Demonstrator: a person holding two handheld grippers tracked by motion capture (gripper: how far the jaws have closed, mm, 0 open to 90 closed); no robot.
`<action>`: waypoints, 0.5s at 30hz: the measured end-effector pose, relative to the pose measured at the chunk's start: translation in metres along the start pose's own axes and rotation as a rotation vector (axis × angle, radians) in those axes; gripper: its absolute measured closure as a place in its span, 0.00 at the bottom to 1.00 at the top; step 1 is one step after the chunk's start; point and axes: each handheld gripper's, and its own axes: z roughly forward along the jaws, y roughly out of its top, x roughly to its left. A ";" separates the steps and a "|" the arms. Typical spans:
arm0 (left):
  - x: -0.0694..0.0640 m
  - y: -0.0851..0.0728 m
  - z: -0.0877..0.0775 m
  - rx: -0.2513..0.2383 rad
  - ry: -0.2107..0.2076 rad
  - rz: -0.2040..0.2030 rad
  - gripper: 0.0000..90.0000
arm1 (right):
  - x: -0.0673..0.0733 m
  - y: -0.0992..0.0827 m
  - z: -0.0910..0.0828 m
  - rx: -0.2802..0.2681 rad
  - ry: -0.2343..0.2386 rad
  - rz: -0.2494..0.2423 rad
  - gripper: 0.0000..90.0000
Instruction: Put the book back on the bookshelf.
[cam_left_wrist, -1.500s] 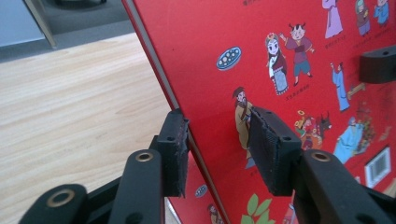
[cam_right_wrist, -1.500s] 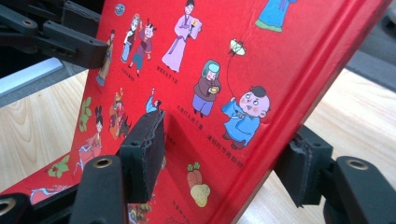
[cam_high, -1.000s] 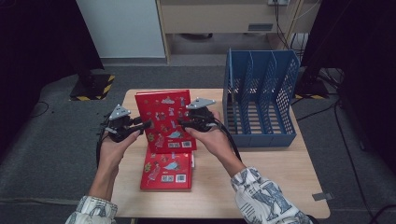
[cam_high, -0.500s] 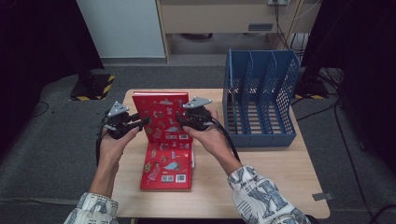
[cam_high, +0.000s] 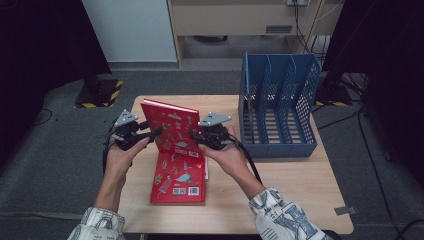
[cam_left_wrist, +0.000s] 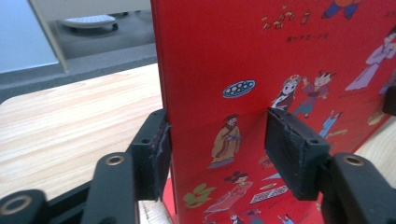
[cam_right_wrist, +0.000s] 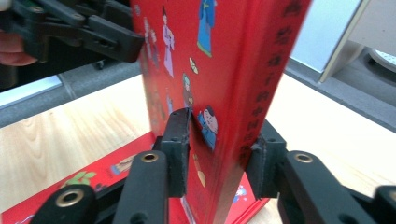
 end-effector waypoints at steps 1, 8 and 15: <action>0.000 0.000 0.000 0.000 -0.006 0.004 0.44 | 0.001 -0.001 -0.001 -0.004 0.005 0.002 0.75; 0.002 -0.003 0.001 -0.016 -0.048 0.021 0.36 | 0.011 -0.001 -0.009 0.006 0.030 -0.018 0.80; 0.000 -0.006 0.001 -0.041 -0.080 0.029 0.25 | 0.022 -0.003 -0.016 -0.001 0.079 -0.040 0.87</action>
